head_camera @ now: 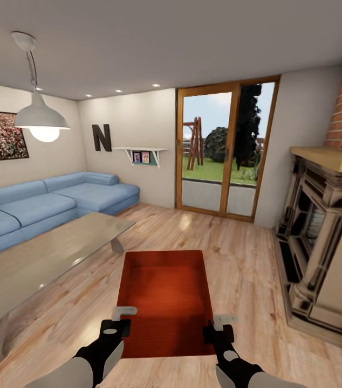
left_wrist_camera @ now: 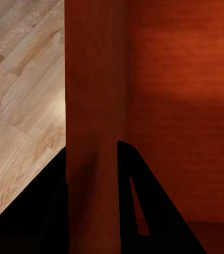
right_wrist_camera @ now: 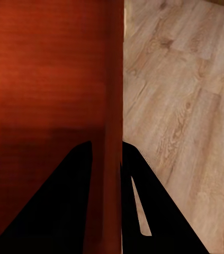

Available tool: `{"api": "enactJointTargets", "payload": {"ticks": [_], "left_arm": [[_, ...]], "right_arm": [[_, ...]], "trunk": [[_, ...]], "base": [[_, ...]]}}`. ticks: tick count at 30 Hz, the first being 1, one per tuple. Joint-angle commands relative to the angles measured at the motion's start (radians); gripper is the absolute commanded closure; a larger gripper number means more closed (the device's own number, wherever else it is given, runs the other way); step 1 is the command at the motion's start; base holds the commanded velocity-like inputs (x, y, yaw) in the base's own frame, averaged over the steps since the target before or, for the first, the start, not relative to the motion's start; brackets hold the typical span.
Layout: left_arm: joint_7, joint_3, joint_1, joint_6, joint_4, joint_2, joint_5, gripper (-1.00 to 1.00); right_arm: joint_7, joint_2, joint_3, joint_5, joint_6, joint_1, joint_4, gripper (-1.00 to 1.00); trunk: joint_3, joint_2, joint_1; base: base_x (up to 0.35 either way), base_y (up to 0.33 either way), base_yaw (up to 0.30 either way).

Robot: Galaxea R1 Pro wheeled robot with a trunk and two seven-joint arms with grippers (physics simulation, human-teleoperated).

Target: Move the two storage containers from the living room to the garage. In the garage, place one container on the floor and stack the other container on top of it (either order is fine).

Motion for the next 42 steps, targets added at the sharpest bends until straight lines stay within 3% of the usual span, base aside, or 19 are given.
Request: {"api": "enactJointTargets", "payload": {"ticks": [1,42], "left_arm": [[0.003,0.004,-0.001,0.001,-0.003,-0.002,-0.005,1.0],[0.003,0.004,-0.001,0.002,-0.004,-0.002,-0.005,1.0]], "right_arm": [[0.004,0.006,0.022,-0.007,0.002,0.0,0.002,1.0],[0.005,0.006,0.022,-0.007,0.001,0.0,0.002,1.0]], "trunk": [[-0.001,-0.001,0.0],[0.022,-0.001,0.0]], "base": [[0.0,0.0,0.3],[0.0,0.0,0.294]]}}
